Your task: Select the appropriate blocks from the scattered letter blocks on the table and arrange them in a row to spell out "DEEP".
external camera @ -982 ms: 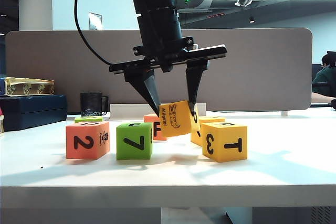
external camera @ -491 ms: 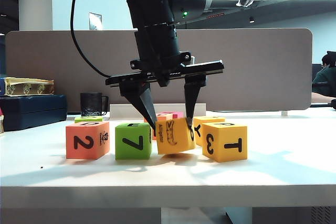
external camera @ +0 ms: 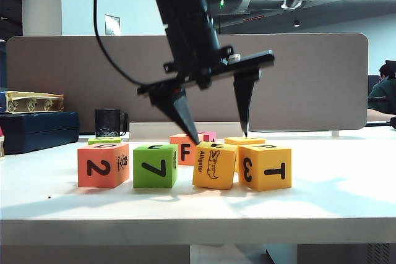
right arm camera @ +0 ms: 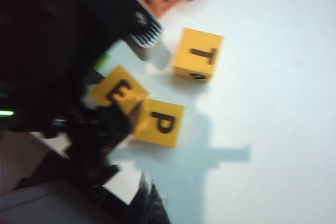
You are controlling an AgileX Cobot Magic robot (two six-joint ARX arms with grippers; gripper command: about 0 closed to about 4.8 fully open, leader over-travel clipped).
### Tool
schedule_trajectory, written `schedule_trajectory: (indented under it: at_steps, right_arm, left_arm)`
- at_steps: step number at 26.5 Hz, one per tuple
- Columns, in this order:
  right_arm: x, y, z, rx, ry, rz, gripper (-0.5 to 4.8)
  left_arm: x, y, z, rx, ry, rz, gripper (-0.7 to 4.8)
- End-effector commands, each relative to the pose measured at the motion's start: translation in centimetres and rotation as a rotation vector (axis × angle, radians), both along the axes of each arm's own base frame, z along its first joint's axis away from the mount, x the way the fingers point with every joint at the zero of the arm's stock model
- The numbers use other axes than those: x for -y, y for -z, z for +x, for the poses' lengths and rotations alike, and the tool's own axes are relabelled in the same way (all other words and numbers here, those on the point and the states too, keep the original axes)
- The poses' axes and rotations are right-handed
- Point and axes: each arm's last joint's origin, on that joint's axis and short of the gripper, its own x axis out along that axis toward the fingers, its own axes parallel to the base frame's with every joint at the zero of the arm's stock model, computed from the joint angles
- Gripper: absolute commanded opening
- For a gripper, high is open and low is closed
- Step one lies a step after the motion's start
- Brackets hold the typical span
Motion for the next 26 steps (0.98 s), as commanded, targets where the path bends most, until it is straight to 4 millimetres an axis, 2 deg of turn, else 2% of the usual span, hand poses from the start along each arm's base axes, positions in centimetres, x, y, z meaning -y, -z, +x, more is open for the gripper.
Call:
schedule_trajectory:
  at_steps: [1, 5, 9, 13, 16, 18, 19, 20, 21, 22, 24, 25, 26]
  right_arm:
    - [0.3, -0.4, -0.2, 0.035, 0.033, -0.042, -0.01]
    - [0.4, -0.2, -0.3, 0.019, 0.038, -0.058, -0.01]
    - [0.6, -0.1, -0.1, 0.018, 0.049, -0.06, -0.01]
    - [0.4, 0.9, 1.0, -0.013, 0.058, -0.077, -0.01]
    - [-0.3, 2.3, 2.1, -0.06, 0.056, -0.104, -0.01]
    - [-0.6, 2.9, 2.7, -0.081, 0.054, -0.114, -0.01]
    - [-0.8, 3.6, 3.1, -0.102, 0.052, -0.123, -0.01]
    - [-1.0, 3.9, 3.3, -0.112, 0.05, -0.127, -0.01]
    - [-1.2, 4.5, 3.8, -0.136, 0.048, -0.137, 0.0]
    - [-1.3, 4.9, 3.9, -0.15, 0.047, -0.145, 0.05]
    - [-1.5, 5.8, 4.4, -0.192, 0.046, -0.169, 1.11]
    - [-1.8, 6.4, 4.7, -0.221, 0.039, -0.169, 1.86]
    - [-1.9, 6.7, 4.8, -0.238, 0.03, -0.16, 2.21]
  left_arm:
    - [-0.2, -3.1, 0.0, 0.07, 0.053, 0.042, 3.5]
    - [-1.3, -6.2, -0.5, 0.138, 0.155, 0.238, 3.5]
    - [-4.1, -8.8, -1.9, 0.202, 0.178, 0.436, 3.49]
    - [-6.7, -12.6, -3.4, 0.279, 0.148, 0.369, 3.48]
    - [-8.3, -15.8, -5.4, 0.34, 0.17, 0.234, 3.39]
    - [-8.9, -16.9, -6.2, 0.353, 0.195, 0.171, 3.2]
    - [-9.5, -17.7, -7.0, 0.36, 0.224, 0.127, 2.64]
    - [-9.7, -18.0, -7.4, 0.361, 0.232, 0.114, 2.46]
    - [-10.4, -18.6, -8.2, 0.362, 0.236, 0.101, 2.05]
    - [-10.7, -18.9, -8.5, 0.363, 0.236, 0.1, 1.99]
    - [-11.7, -19.5, -9.7, 0.356, 0.24, 0.1, 1.62]
    - [-12.2, -19.9, -10.2, 0.356, 0.244, 0.088, 1.33]
    - [-12.5, -20.1, -10.5, 0.361, 0.244, 0.081, 1.16]
